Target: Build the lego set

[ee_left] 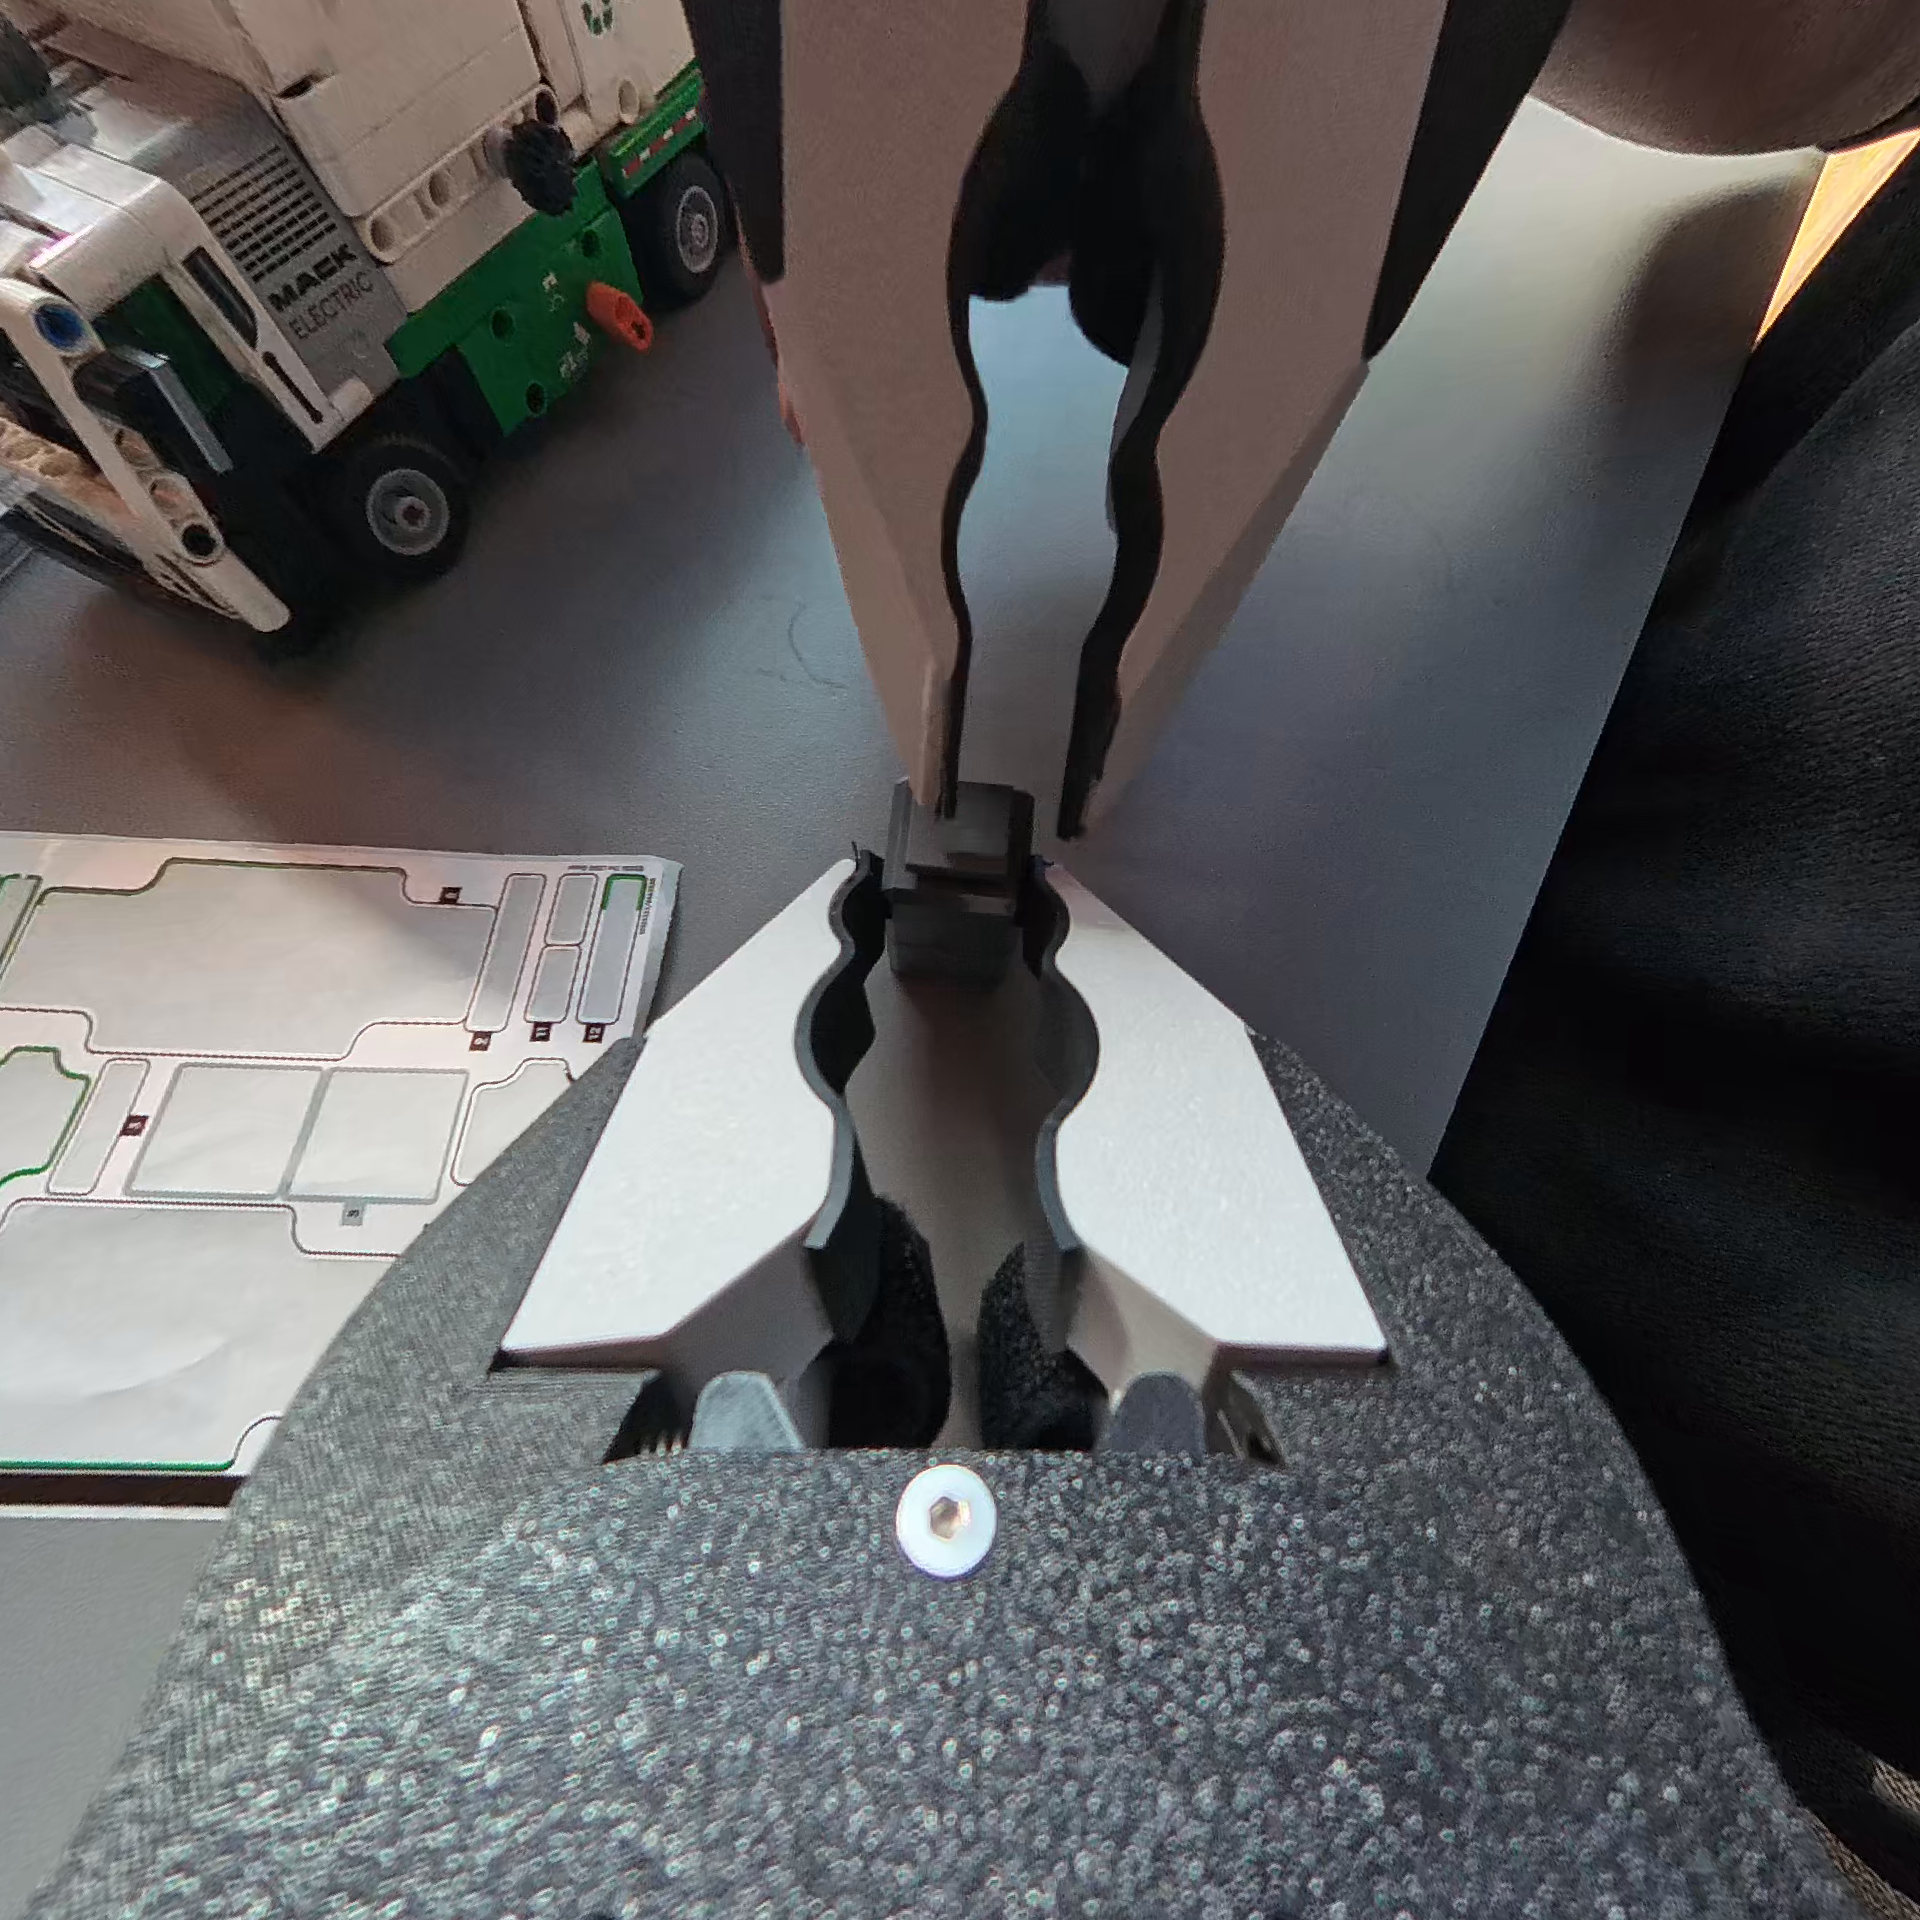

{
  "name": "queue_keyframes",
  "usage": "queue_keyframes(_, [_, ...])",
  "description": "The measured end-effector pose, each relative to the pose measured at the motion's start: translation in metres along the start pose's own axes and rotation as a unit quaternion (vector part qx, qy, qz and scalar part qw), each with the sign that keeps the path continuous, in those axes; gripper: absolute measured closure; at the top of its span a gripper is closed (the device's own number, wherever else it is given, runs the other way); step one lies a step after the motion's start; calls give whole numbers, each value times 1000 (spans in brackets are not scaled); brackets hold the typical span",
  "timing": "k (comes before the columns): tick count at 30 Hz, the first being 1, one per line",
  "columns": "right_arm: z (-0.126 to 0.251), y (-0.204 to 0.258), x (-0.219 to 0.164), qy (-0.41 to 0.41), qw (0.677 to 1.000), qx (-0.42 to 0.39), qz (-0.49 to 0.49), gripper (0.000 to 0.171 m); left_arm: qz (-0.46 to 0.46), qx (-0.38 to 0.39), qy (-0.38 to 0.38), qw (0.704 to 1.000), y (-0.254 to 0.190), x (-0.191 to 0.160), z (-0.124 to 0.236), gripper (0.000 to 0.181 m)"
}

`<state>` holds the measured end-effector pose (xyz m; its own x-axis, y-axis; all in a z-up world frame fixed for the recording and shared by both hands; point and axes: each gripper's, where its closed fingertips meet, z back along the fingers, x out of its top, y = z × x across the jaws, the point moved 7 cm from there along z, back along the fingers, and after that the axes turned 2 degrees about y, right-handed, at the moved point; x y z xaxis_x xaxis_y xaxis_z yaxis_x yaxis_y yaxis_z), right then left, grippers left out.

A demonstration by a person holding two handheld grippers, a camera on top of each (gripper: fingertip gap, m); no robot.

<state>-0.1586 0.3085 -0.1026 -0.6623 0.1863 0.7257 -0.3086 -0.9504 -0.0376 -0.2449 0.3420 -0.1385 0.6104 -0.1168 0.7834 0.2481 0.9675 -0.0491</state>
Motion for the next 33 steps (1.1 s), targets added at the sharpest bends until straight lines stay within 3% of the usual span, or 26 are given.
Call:
queue_keyframes(3, [17, -4, 6, -60, 997, -7, -38, 152, -6, 8, -1, 1000, 0, 0, 1, 157])
queue_keyframes(5, [30, -12, 1, -93, 989, -16, -116, 138, -25, 38, -7, 999, 1, 3, 2, 156])
queue_keyframes(7, [31, -19, -11, -111, 957, -10, -266, 106, -47, 69, -10, 996, 1, 10, 7, 157])
queue_keyframes(9, [23, -14, -22, -140, 898, 64, -411, 91, -73, 95, -20, 993, -2, 21, 15, 157])
queue_keyframes(11, [15, -5, -22, -186, 847, 110, -485, 93, -85, 98, -34, 991, -7, 33, 21, 157])
queue_keyframes(16, [9, 0, -15, -275, 773, 170, -546, 114, -112, 95, -43, 988, -16, 50, 26, 156])
queue_keyframes(33, [11, 1, -20, -275, 773, 159, -550, 123, -147, 122, -7, 982, -22, 55, 18, 156])
